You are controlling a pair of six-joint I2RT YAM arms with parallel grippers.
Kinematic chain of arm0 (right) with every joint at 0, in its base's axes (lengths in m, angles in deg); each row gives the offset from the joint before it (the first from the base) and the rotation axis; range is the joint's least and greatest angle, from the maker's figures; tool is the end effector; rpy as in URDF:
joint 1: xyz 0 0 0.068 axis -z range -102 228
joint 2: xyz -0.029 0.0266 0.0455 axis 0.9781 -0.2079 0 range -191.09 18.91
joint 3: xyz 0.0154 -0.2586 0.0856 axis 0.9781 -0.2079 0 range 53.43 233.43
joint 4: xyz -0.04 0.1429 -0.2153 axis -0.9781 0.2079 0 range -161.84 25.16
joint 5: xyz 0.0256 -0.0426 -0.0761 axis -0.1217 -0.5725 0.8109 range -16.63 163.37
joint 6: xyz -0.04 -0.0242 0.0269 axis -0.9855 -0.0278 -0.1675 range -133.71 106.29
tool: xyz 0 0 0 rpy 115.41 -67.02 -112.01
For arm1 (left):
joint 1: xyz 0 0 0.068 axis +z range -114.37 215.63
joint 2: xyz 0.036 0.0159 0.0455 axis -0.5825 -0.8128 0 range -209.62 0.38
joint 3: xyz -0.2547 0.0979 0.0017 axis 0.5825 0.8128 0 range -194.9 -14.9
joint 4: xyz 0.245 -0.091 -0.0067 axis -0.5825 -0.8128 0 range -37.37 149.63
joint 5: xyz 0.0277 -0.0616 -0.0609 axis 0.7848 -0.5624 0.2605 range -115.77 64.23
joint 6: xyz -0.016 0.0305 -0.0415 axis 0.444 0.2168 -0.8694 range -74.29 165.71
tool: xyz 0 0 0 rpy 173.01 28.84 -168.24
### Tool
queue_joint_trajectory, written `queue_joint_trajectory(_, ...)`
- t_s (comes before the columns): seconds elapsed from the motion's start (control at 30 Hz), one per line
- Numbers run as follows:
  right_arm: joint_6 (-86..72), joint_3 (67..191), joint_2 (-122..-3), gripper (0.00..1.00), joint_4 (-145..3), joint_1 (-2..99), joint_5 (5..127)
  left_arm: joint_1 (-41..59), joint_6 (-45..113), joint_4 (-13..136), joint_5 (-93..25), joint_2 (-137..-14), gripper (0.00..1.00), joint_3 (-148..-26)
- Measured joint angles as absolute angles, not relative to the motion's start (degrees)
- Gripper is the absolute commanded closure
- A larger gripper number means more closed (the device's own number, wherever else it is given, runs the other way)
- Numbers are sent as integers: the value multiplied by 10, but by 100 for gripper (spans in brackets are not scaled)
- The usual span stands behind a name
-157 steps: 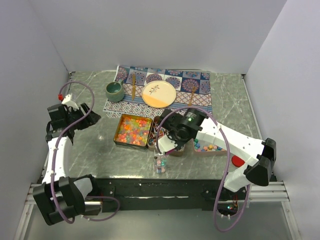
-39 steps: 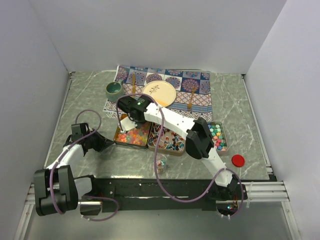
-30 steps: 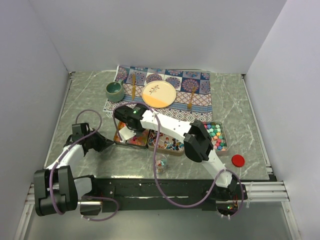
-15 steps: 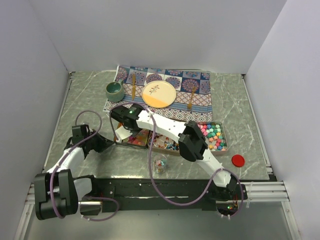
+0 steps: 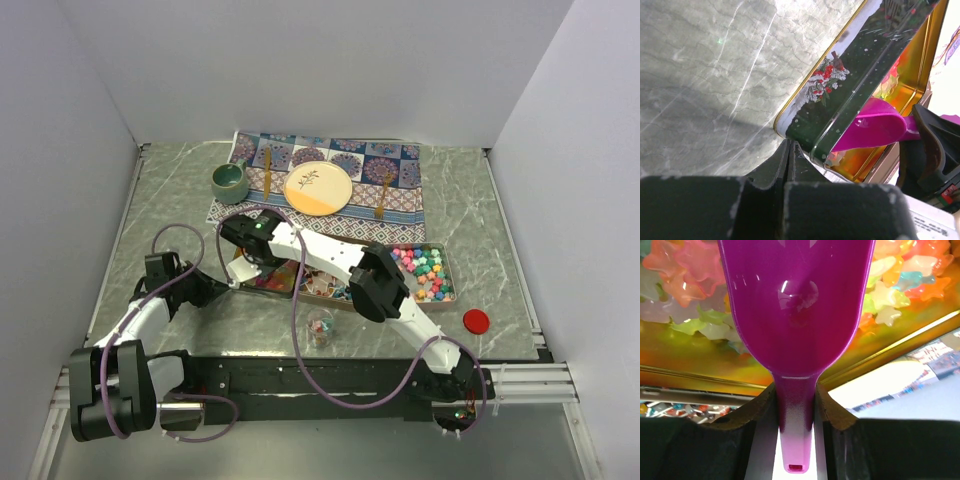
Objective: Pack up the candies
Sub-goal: Scoop the fake candies from the storage box.
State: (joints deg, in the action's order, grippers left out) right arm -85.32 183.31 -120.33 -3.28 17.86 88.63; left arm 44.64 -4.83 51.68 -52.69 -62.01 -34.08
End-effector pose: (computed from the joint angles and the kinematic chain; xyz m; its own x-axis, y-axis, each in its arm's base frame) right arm 0.2541 0.4238 0.1992 0.6143 -0.7687 0.1782 -0.7173 -0.6381 -0.2797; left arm 0.1838 0.0128 0.1411 -0.5975 -0.7918 -0.1264 -0.5044 0.4937 -0.7084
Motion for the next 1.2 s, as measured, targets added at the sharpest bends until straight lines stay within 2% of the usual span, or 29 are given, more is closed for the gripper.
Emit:
queue_joint_trajectory(0.53, -878, 1836, -1201, 100, -13, 262, 652, 453, -42, 518, -559, -620, 99, -341)
queue_joint_trajectory(0.87, -904, 1825, -1196, 100, 18, 266, 539, 489, -39, 542, -598, -625, 99, -341)
queue_joint_trajectory(1.2, -906, 1818, -1193, 100, 31, 271, 496, 502, -34, 543, -627, -623, 99, -343)
